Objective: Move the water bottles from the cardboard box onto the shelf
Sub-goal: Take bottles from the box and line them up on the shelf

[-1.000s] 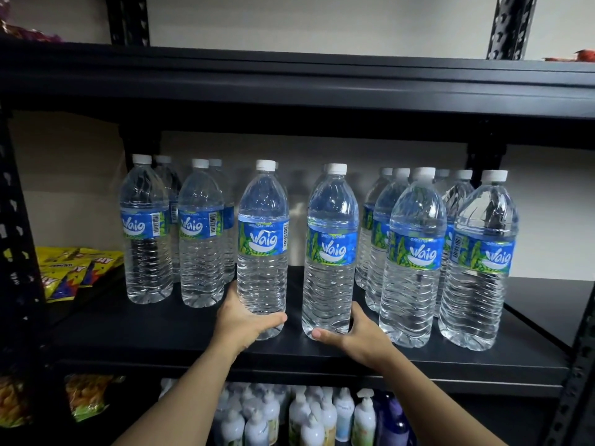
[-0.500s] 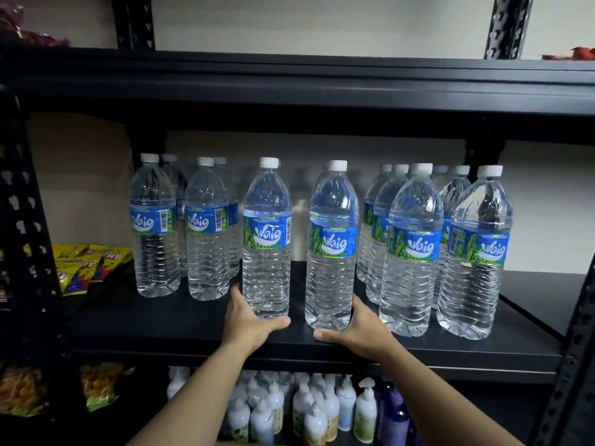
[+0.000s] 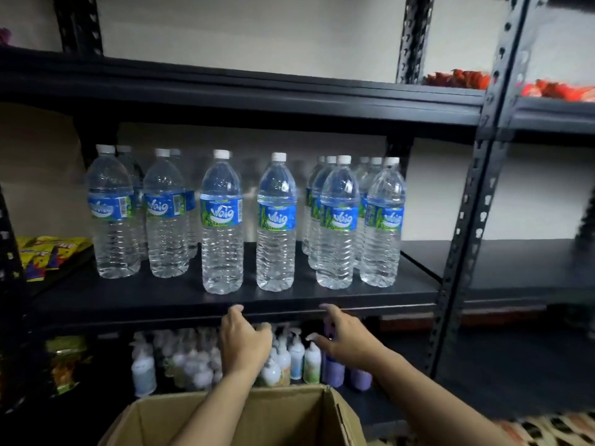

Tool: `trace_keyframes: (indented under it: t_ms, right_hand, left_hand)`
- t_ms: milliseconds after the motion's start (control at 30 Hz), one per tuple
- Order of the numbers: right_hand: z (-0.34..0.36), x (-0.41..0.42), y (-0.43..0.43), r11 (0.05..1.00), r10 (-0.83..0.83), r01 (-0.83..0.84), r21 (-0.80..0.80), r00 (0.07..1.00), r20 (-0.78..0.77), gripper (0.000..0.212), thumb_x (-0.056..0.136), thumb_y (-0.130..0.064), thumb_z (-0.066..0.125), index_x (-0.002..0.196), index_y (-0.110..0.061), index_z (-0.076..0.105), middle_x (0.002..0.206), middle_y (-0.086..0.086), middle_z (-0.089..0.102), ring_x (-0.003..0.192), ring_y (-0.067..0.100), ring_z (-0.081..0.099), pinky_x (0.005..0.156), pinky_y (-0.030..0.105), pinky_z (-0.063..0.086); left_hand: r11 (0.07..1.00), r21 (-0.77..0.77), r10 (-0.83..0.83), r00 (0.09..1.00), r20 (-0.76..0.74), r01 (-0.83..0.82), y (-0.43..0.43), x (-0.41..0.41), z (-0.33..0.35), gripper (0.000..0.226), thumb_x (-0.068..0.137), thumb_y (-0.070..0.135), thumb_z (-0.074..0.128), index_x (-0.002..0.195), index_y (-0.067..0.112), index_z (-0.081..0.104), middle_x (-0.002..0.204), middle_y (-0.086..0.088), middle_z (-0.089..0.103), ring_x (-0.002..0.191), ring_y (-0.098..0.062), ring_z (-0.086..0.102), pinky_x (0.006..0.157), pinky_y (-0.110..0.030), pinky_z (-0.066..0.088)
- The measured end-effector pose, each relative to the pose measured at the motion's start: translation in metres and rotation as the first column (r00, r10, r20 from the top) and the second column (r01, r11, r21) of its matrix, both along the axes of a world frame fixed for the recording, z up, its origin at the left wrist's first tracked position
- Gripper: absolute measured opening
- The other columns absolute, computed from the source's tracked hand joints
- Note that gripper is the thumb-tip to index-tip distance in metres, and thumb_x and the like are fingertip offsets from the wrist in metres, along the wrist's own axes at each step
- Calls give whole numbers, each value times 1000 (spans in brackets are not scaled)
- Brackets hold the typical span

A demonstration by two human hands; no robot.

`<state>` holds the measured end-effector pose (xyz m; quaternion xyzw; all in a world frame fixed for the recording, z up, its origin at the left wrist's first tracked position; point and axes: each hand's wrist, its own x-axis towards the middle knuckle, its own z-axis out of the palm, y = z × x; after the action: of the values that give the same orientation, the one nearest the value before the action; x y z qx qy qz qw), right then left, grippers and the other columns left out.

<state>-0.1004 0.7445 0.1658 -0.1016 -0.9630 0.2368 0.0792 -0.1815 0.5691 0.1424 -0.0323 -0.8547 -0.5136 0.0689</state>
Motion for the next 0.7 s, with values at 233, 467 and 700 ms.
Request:
trace_keyframes:
  t_ms: [233, 467, 700]
  right_hand:
    - [2, 158, 68, 948, -275, 273, 161, 961, -14, 52, 86, -39, 61, 135, -27, 47, 128, 2, 58, 120, 24, 54, 95, 38, 47]
    - [-18, 347, 143, 805, -589, 578, 133, 805, 70, 59, 87, -32, 68, 140, -17, 47, 130, 7, 61, 118, 22, 58, 97, 28, 43]
    - [-83, 462, 181, 646, -732, 763, 8, 616, 291, 67, 89, -33, 68, 147, -21, 36, 142, 7, 52, 125, 21, 53, 105, 34, 43]
  left_hand:
    - [971, 15, -238, 971, 23, 237, 87, 104, -25, 42, 86, 27, 68, 121, 13, 50, 130, -9, 59, 117, -32, 55, 96, -39, 46]
    - [835, -114, -529, 842, 107, 538, 173, 235, -81, 44, 94, 25, 58, 133, 12, 43, 138, -9, 50, 126, -31, 47, 99, -39, 40]
    - [702, -154, -628, 705, 329, 696, 211, 324, -178, 61, 94, 26, 60, 147, 14, 32, 152, -8, 37, 133, -25, 43, 107, -41, 42]
